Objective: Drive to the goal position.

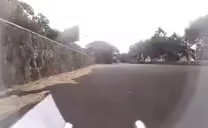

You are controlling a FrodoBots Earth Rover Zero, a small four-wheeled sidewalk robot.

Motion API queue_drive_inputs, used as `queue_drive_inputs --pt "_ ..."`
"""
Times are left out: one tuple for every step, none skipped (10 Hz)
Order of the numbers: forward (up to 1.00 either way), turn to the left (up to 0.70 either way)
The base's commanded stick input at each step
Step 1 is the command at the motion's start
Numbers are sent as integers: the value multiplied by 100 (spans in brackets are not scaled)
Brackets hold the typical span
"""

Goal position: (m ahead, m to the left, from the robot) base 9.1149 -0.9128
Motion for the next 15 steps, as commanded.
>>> queue_drive_inputs --pt "100 0" --pt "100 0" --pt "100 0" --pt "100 0" --pt "100 0" --pt "100 0" --pt "100 0" --pt "100 0" --pt "100 0" --pt "100 0" --pt "100 0" --pt "100 0" --pt "100 0" --pt "100 0" --pt "100 0"
